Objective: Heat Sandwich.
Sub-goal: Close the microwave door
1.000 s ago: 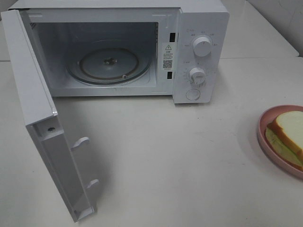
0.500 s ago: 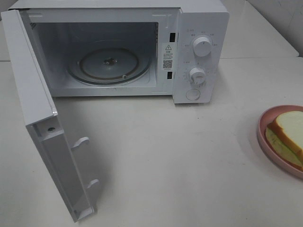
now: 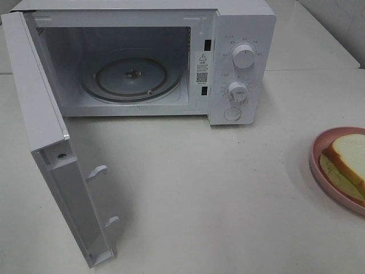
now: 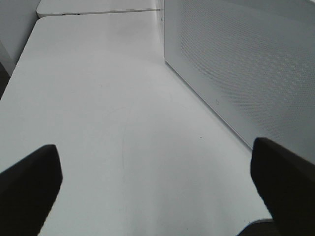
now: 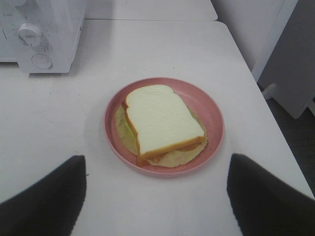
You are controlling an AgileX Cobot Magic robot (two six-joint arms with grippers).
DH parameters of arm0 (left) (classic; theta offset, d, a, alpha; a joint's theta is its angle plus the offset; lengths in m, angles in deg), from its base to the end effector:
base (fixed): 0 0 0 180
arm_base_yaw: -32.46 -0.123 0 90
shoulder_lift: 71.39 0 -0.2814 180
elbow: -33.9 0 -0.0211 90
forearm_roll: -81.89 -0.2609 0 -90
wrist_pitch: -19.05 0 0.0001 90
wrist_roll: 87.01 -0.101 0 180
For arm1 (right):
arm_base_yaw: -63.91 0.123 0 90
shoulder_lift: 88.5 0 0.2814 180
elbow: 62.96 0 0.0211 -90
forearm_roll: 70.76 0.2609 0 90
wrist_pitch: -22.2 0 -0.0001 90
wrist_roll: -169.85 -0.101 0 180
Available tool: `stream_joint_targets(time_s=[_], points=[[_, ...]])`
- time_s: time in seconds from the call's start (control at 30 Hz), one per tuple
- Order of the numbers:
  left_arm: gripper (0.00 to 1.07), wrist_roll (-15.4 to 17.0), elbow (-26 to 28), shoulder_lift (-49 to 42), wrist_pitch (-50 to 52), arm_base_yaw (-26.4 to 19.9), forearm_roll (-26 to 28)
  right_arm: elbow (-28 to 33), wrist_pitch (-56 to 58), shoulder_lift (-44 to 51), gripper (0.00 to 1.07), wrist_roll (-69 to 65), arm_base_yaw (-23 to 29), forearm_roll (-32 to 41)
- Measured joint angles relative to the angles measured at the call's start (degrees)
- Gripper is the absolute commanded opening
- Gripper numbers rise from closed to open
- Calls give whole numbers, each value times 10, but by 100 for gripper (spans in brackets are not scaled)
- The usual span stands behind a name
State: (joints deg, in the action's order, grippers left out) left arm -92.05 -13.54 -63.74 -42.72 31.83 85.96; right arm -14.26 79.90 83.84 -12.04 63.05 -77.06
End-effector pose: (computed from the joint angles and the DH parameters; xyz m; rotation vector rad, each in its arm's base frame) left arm 0.0130 -0.0062 0.2815 0.0833 2.0359 -0.0228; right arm 0.0184 -0.0097 0.2818 0.0492 1.9874 -0.1188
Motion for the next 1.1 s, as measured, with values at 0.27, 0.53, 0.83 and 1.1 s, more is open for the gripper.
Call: stream_joint_targets(time_s=[0.27, 0.53, 0.83, 1.1], points=[[100, 0, 0, 0, 0, 0, 0, 0, 0, 0, 76, 0, 0, 0], [100, 0, 0, 0, 0, 0, 0, 0, 0, 0, 76, 0, 0, 0], [100, 0, 0, 0, 0, 0, 0, 0, 0, 0, 76, 0, 0, 0], [100, 0, 0, 0, 0, 0, 0, 0, 0, 0, 76, 0, 0, 0]])
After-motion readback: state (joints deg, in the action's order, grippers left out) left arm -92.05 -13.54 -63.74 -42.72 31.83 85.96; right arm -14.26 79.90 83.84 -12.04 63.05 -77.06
